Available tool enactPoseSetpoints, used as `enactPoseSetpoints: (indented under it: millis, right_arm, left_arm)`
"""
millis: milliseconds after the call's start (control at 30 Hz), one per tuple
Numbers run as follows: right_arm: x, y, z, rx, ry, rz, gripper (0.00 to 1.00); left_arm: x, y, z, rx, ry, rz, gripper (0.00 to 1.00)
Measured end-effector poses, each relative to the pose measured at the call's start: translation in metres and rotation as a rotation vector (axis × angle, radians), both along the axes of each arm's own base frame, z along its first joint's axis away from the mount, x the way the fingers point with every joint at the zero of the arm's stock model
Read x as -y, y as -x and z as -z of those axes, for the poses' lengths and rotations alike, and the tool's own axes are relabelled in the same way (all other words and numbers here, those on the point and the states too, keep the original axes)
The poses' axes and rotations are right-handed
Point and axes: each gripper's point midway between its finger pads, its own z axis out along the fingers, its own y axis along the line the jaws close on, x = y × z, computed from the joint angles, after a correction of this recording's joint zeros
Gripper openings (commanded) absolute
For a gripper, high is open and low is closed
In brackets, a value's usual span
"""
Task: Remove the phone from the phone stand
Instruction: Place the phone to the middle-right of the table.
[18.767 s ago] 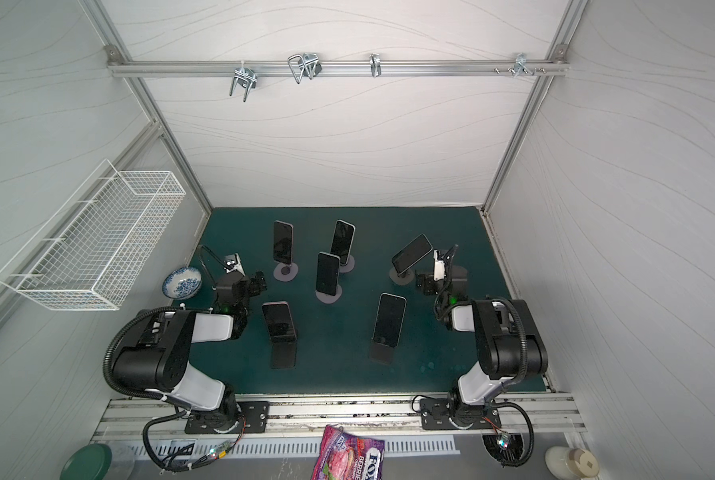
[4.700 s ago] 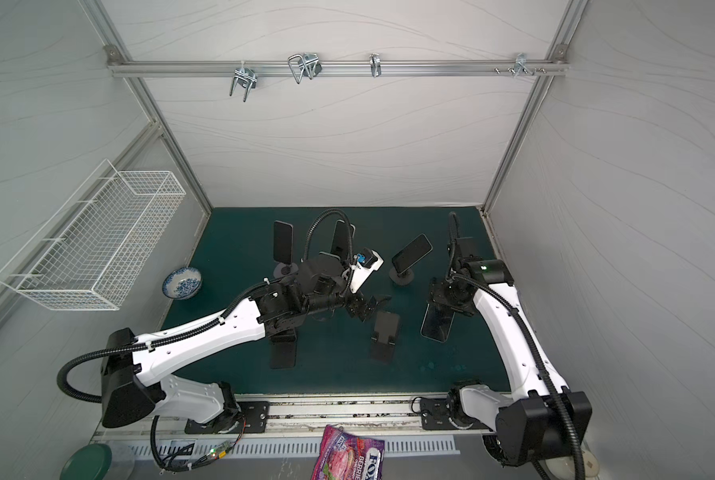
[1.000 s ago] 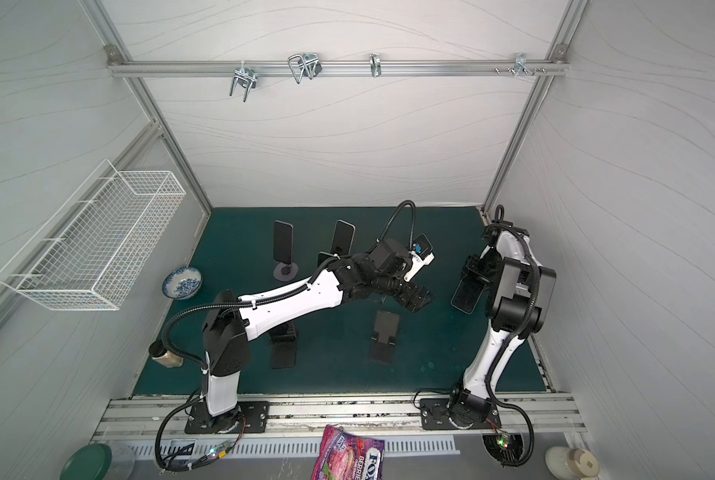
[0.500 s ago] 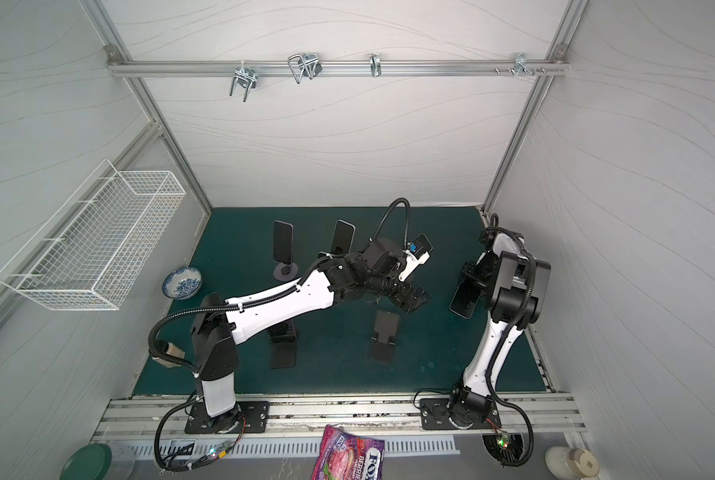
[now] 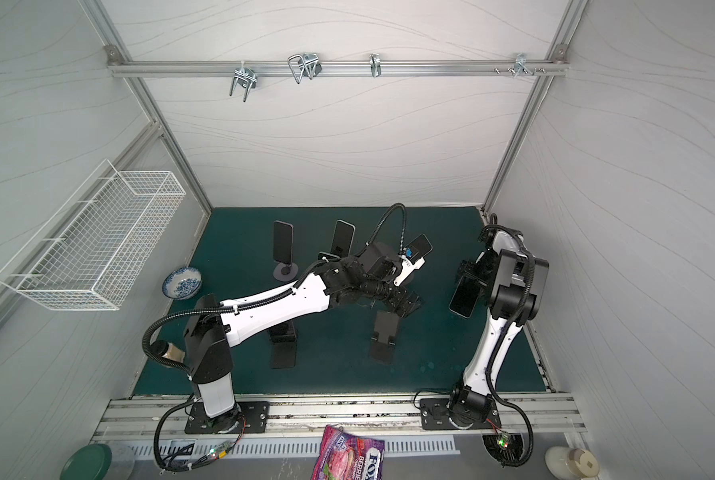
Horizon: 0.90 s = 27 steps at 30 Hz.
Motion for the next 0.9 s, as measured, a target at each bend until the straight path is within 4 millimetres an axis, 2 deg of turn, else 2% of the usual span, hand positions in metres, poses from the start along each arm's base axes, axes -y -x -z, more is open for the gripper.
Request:
enactPoseSetpoints:
  millis: [133, 200, 533, 700, 900]
  right_arm:
    - [-0.001, -0.001, 0.0, 0.002, -0.004, 0.005, 0.94]
    - [0.0, -0.001, -0.001, 0.006, -0.002, 0.009, 0.99]
    - [0.005, -0.009, -0.01, 0.072, 0.039, 0.022, 0.99]
    - [0.003, -0.009, -0.033, 0.143, 0.069, 0.031, 0.99]
    - [-0.005, -0.01, -0.075, 0.251, 0.145, 0.01, 0.99]
  left_arm:
    - [0.002, -0.001, -0.003, 0.007, 0.015, 0.0, 0.9]
    - [0.002, -0.001, -0.003, 0.007, 0.014, 0.0, 0.91]
    - [0.001, -0.002, -0.004, 0.014, 0.013, -0.006, 0.91]
    - [-0.003, -0.003, -0.016, 0.036, 0.027, -0.02, 0.91]
    - [-0.017, -0.004, -0.056, 0.097, 0.078, -0.056, 0.91]
